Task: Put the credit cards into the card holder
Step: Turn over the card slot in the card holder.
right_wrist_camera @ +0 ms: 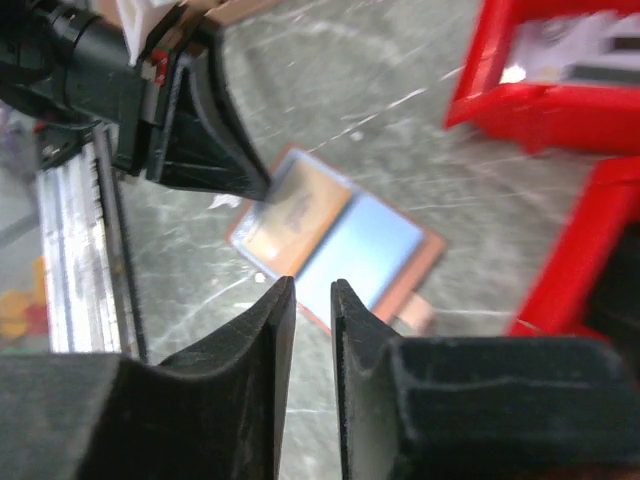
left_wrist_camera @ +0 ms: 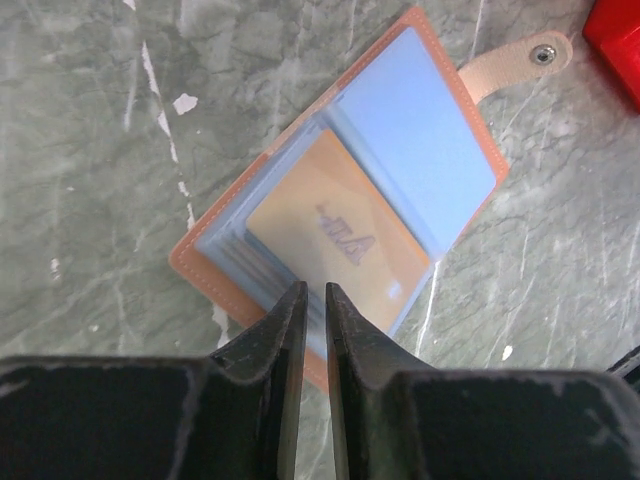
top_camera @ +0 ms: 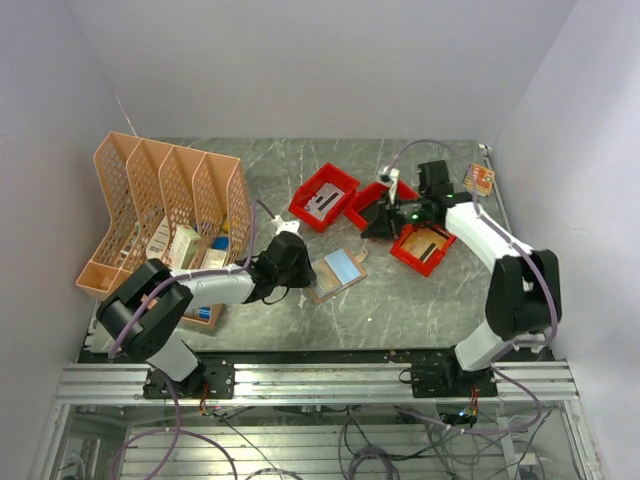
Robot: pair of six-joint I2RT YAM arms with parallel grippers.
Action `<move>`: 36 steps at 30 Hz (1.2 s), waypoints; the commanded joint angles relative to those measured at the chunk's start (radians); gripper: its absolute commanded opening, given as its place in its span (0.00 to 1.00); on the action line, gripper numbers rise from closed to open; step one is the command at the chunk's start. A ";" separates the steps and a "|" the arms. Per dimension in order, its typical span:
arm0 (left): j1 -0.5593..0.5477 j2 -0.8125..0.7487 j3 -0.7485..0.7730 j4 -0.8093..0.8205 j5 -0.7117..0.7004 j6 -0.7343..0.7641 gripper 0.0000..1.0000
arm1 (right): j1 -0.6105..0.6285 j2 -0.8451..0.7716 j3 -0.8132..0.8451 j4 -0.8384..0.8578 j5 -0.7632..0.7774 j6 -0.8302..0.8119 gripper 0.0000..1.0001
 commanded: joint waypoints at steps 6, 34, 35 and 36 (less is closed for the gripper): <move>0.010 -0.172 0.049 -0.151 -0.071 0.147 0.26 | -0.136 -0.180 -0.064 0.208 0.104 -0.050 0.69; 0.022 -0.452 -0.255 0.199 -0.007 -0.051 0.64 | -0.157 -0.083 -0.160 -0.165 -0.189 -0.593 0.55; 0.022 -0.434 -0.254 0.207 0.000 -0.057 0.64 | -0.146 -0.078 -0.160 -0.174 -0.176 -0.613 0.55; 0.022 -0.418 -0.253 0.211 0.009 -0.062 0.63 | -0.132 -0.073 -0.159 -0.163 -0.157 -0.611 0.54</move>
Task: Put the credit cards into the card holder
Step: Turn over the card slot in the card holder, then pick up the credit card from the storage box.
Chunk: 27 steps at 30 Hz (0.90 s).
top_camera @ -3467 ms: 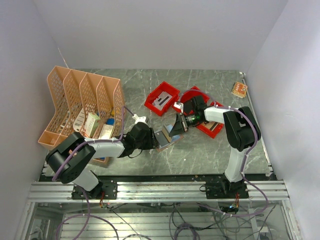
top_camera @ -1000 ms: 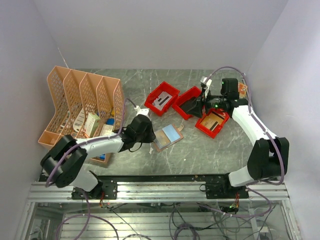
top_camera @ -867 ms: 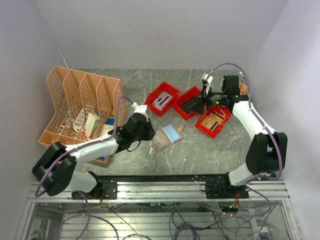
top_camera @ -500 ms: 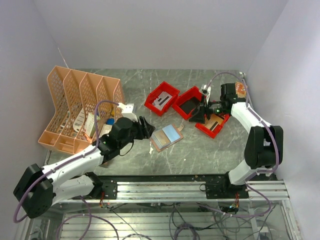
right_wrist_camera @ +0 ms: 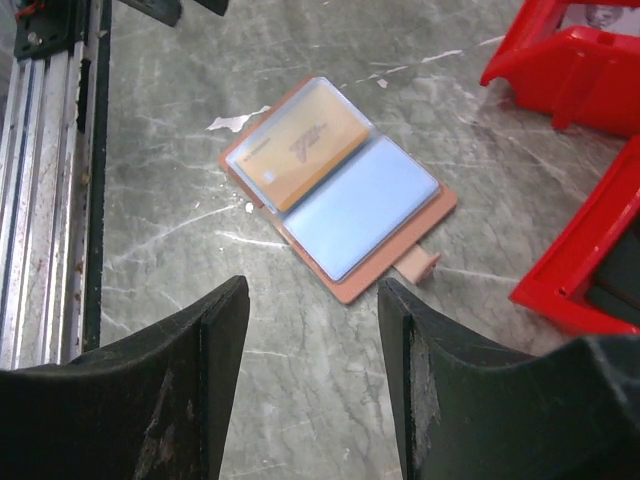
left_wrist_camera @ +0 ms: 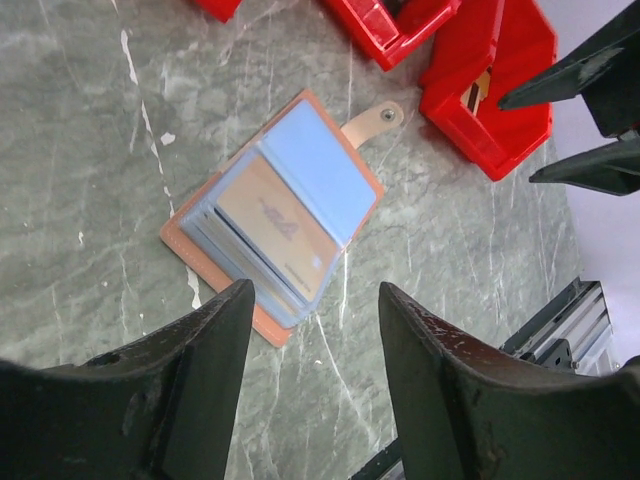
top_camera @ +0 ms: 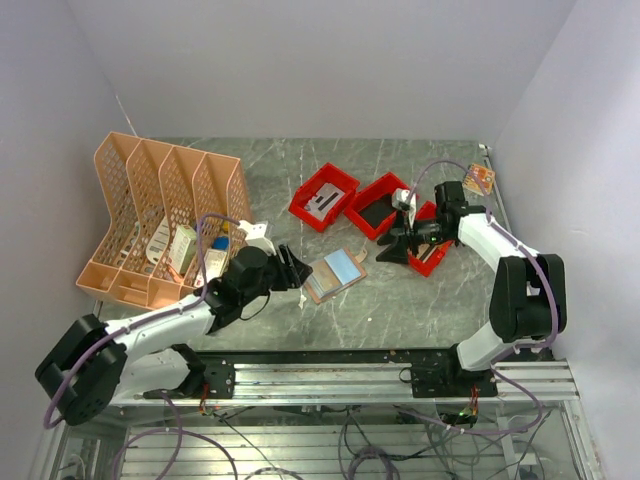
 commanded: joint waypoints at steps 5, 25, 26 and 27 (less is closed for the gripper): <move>0.004 0.108 0.026 0.047 0.037 -0.045 0.58 | 0.038 0.013 0.023 0.065 0.103 0.036 0.51; 0.005 0.072 0.052 -0.021 0.010 0.020 0.53 | -0.147 0.208 0.318 -0.139 0.675 0.147 0.58; 0.005 0.068 0.045 -0.013 0.011 0.014 0.53 | -0.147 0.224 0.323 -0.141 0.677 0.157 0.59; 0.006 0.065 0.037 -0.008 0.011 0.011 0.53 | -0.147 0.240 0.327 -0.142 0.676 0.169 0.60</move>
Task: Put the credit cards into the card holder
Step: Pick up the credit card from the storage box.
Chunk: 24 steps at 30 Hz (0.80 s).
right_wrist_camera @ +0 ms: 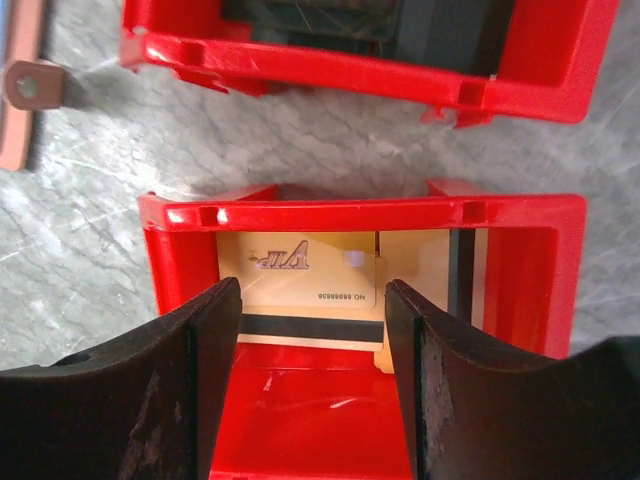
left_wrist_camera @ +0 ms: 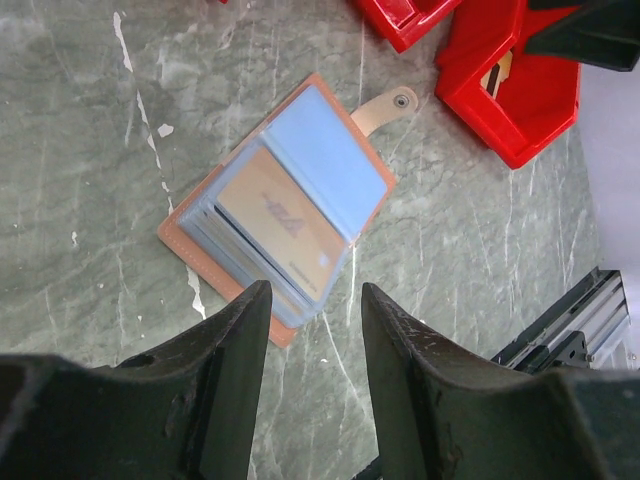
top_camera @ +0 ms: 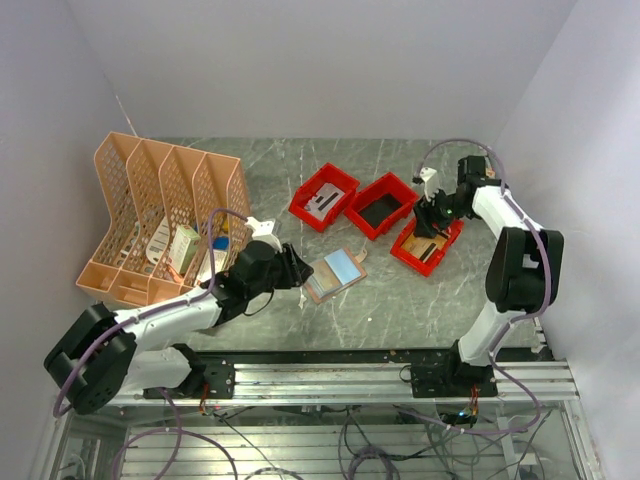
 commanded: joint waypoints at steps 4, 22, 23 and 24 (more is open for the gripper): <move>0.005 -0.027 -0.027 0.046 -0.002 -0.003 0.53 | -0.007 0.099 0.039 -0.047 0.075 0.098 0.61; -0.059 0.178 0.019 0.374 0.116 -0.089 0.52 | -0.007 0.170 -0.008 0.043 0.108 0.146 0.62; -0.065 0.210 0.035 0.390 0.123 -0.090 0.52 | -0.007 0.172 -0.009 0.043 0.106 0.147 0.62; -0.078 0.245 0.057 0.405 0.132 -0.090 0.51 | -0.007 0.173 -0.009 0.043 0.107 0.148 0.62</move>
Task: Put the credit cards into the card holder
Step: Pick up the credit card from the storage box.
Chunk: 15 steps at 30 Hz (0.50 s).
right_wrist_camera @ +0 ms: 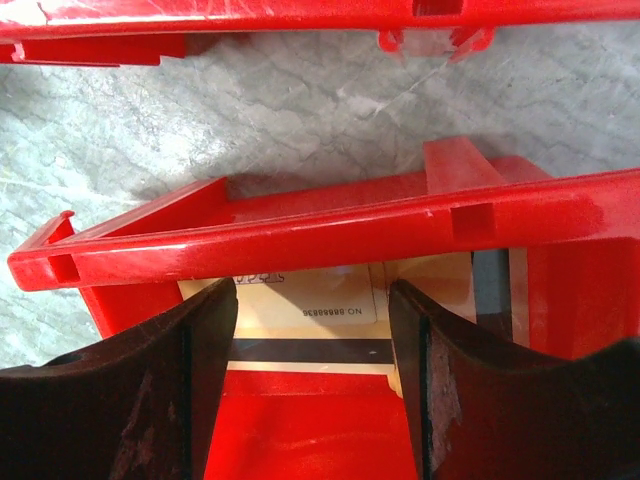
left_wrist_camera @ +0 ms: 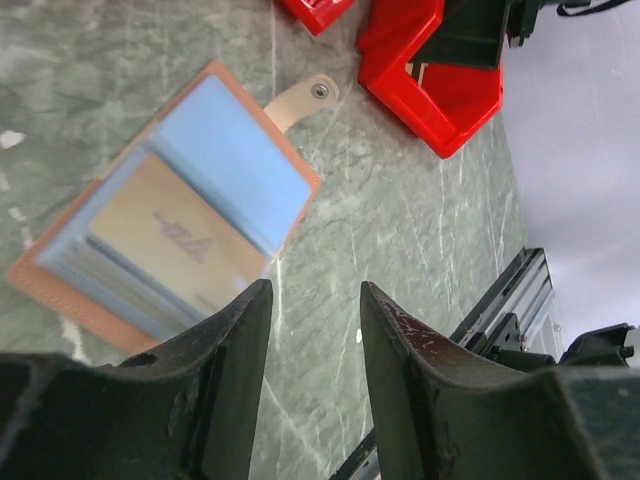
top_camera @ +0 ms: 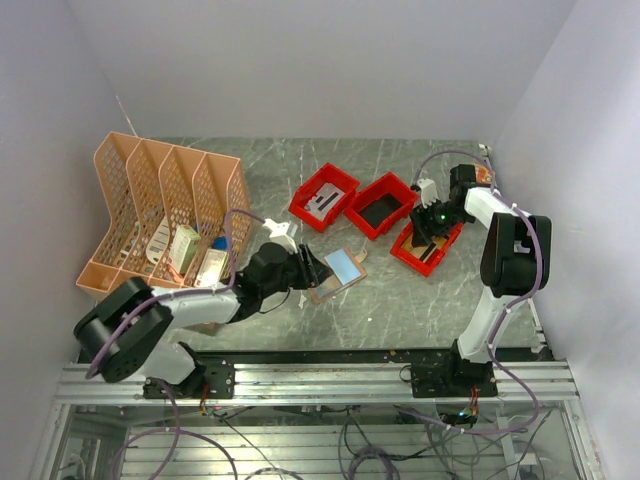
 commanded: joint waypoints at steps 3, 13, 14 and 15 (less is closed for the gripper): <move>-0.064 0.211 0.149 0.170 0.061 -0.007 0.50 | -0.006 0.027 -0.014 0.011 0.001 0.010 0.62; -0.131 0.575 0.467 0.156 0.107 -0.013 0.45 | -0.011 0.013 -0.020 -0.052 -0.093 0.009 0.52; -0.136 0.605 0.498 0.147 0.112 -0.014 0.45 | -0.015 0.007 -0.019 -0.058 -0.109 0.010 0.52; -0.141 0.637 0.532 0.132 0.118 -0.013 0.45 | -0.017 0.006 -0.017 -0.064 -0.125 0.011 0.52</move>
